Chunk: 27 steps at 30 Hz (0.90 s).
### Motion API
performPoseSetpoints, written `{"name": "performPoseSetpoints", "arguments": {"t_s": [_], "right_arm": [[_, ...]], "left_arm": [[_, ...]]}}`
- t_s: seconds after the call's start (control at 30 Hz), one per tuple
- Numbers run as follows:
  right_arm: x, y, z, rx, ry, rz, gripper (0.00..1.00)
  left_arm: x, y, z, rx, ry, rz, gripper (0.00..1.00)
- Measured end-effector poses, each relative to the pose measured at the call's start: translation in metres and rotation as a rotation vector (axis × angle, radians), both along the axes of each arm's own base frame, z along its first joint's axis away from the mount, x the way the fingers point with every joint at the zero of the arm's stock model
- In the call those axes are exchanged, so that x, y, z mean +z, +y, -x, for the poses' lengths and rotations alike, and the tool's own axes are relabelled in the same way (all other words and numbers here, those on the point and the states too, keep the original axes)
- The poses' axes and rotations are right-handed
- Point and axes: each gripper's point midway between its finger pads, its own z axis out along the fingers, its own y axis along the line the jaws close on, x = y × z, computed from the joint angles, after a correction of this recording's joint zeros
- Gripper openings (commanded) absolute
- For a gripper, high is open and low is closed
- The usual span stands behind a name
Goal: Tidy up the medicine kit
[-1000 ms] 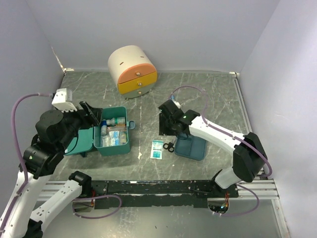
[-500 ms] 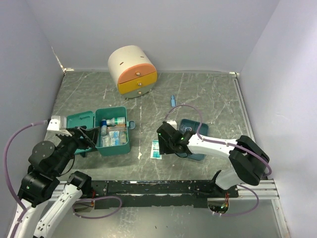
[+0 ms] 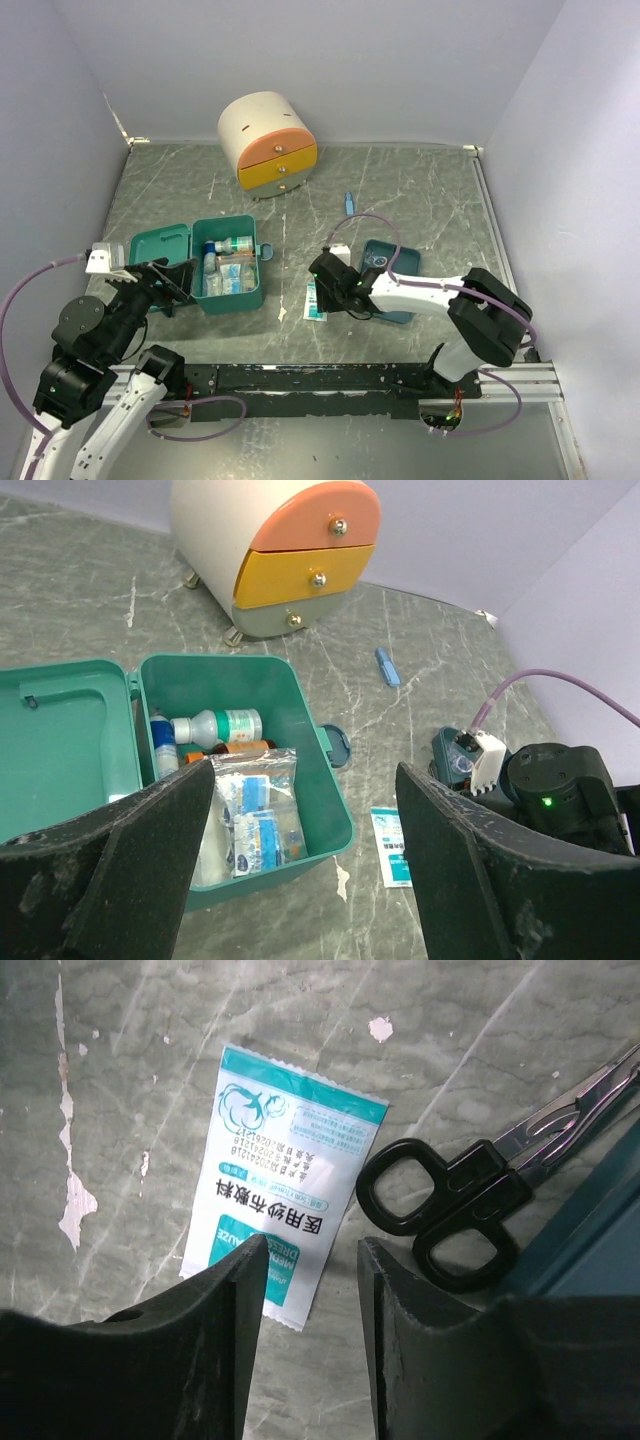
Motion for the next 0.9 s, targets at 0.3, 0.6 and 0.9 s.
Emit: {"name": "performPoseSetpoints", "arguments": {"t_s": [0.3,0.6,0.9], "right_arm": [[-0.002,0.008,-0.015,-0.016,-0.054,0.061,0.27],[-0.003,0.018,-0.025,-0.013,-0.080,0.086,0.00],[0.004,0.013,-0.023,-0.012,-0.088,0.099,0.00]], "left_arm": [[-0.003,0.005,-0.001,0.032,0.015,0.008,0.85],[-0.002,0.006,0.001,0.031,0.005,0.013,0.85],[-0.003,0.005,0.000,0.031,0.012,0.010,0.85]]}}
